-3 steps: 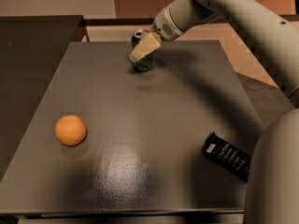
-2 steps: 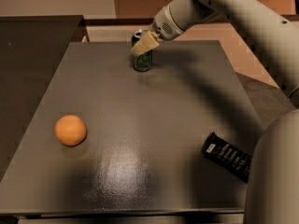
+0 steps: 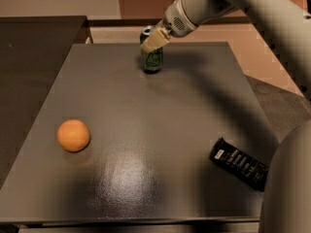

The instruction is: Pick green can

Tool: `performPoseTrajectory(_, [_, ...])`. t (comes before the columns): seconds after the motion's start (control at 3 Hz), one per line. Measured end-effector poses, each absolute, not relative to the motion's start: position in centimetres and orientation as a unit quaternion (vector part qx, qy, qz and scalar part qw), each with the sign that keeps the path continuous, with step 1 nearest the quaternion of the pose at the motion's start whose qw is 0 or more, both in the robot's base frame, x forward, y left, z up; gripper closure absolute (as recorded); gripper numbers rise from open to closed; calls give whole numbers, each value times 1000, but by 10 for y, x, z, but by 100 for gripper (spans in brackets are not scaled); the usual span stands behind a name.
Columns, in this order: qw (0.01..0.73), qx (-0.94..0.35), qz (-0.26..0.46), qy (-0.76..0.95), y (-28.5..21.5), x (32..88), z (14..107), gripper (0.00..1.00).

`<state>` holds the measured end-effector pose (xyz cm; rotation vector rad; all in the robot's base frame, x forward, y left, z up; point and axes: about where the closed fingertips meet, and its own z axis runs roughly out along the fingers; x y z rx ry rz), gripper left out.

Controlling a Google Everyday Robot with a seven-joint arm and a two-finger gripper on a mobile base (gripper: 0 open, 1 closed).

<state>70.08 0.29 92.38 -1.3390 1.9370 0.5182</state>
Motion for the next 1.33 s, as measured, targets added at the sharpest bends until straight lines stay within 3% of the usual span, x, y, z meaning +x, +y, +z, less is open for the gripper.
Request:
performPoseTrajectory(0.33, [369, -529, 194, 739, -10, 680, 950, 100])
performPoseTrajectory(1.33, [438, -577, 176, 666, -43, 602, 1056, 100])
